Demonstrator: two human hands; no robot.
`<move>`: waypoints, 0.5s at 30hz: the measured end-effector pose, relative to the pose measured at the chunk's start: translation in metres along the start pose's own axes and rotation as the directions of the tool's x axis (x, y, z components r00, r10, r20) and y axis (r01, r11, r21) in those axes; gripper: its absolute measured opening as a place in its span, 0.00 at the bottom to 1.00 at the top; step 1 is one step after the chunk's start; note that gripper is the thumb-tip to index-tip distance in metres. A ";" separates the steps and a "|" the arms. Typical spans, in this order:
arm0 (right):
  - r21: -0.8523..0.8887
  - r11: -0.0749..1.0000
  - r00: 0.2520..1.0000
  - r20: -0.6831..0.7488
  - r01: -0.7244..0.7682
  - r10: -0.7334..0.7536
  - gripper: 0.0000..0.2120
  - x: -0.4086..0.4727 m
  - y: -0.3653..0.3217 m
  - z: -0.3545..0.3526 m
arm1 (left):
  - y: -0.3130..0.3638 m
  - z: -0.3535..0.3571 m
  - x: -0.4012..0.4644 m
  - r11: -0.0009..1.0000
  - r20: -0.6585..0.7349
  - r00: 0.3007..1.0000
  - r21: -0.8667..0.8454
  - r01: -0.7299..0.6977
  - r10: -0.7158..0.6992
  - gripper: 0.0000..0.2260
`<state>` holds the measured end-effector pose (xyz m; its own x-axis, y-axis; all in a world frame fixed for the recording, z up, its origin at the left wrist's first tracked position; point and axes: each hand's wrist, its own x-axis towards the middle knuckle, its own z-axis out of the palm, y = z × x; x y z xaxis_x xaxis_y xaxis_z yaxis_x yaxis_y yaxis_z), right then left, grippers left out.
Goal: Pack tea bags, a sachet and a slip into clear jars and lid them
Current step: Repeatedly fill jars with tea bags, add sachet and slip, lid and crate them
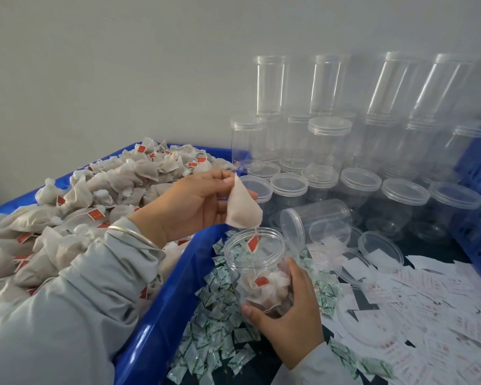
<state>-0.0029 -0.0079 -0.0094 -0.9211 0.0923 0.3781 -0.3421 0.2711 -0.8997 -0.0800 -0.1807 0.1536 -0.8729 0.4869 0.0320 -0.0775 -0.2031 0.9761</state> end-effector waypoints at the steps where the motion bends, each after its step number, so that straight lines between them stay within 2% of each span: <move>1: 0.014 1.000 1.000 -0.002 -0.005 0.005 0.44 0.000 0.001 0.000 | 0.000 0.000 0.000 1.000 -0.001 1.000 0.016 -0.003 0.003 0.07; 6: 0.006 1.000 0.999 -0.053 0.014 -0.013 0.44 0.001 0.002 0.001 | 0.001 -0.005 0.000 0.999 -0.009 1.000 0.032 -0.008 0.008 0.05; 11: -0.018 0.999 0.998 -0.057 0.029 -0.030 0.46 0.001 -0.001 -0.001 | 0.001 -0.004 0.000 0.998 -0.027 1.000 0.056 -0.010 0.012 0.07; 15: 0.083 0.995 0.986 -0.162 0.052 -0.038 0.46 0.002 -0.008 -0.005 | -0.003 0.001 0.001 0.990 -0.038 0.999 0.140 0.025 -0.020 0.09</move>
<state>-0.0012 -0.0054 -0.0009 -0.8652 0.2359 0.4425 -0.4040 0.1948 -0.8938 -0.0807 -0.1790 0.1505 -0.8891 0.4578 0.0042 -0.0314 -0.0702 0.9970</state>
